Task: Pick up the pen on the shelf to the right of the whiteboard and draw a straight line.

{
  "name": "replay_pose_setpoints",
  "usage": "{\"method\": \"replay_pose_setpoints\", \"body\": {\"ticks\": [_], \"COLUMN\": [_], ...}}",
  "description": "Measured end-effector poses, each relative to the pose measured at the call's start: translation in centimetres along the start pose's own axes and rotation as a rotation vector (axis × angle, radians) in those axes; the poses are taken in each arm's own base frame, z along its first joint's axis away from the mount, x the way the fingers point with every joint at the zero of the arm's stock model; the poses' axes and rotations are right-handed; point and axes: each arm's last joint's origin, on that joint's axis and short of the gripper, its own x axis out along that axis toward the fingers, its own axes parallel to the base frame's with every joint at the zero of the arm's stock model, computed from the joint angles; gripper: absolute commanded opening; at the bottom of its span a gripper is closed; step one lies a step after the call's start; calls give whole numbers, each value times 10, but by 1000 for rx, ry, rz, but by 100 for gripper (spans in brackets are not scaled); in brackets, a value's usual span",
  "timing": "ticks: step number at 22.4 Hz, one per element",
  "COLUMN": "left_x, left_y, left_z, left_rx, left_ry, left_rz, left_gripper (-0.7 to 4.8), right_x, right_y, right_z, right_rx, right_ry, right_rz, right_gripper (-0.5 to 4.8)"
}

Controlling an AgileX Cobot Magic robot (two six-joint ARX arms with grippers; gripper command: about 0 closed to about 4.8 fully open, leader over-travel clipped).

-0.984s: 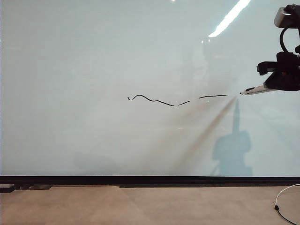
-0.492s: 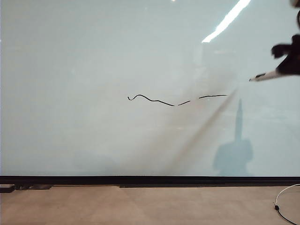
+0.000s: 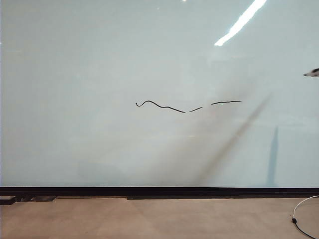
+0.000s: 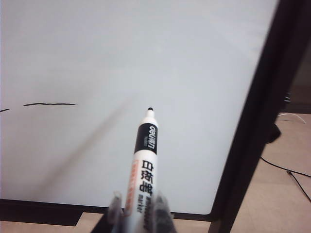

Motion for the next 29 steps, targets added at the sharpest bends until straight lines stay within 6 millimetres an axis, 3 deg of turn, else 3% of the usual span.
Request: {"method": "replay_pose_setpoints", "body": {"ticks": [17, 24, 29], "left_x": [0, 0, 0], "left_y": [0, 0, 0], "left_z": [0, 0, 0], "left_rx": [0, 0, 0], "left_ry": [0, 0, 0], "left_rz": [0, 0, 0], "left_gripper": [-5, -5, -5], "right_x": [-45, -43, -43], "right_y": [-10, -8, -10], "right_z": [-20, -30, -29], "right_rx": [-44, -32, -32], "right_ry": [-117, -70, -78], "right_rz": [-51, 56, -2], "right_gripper": [-5, -5, -5]}}
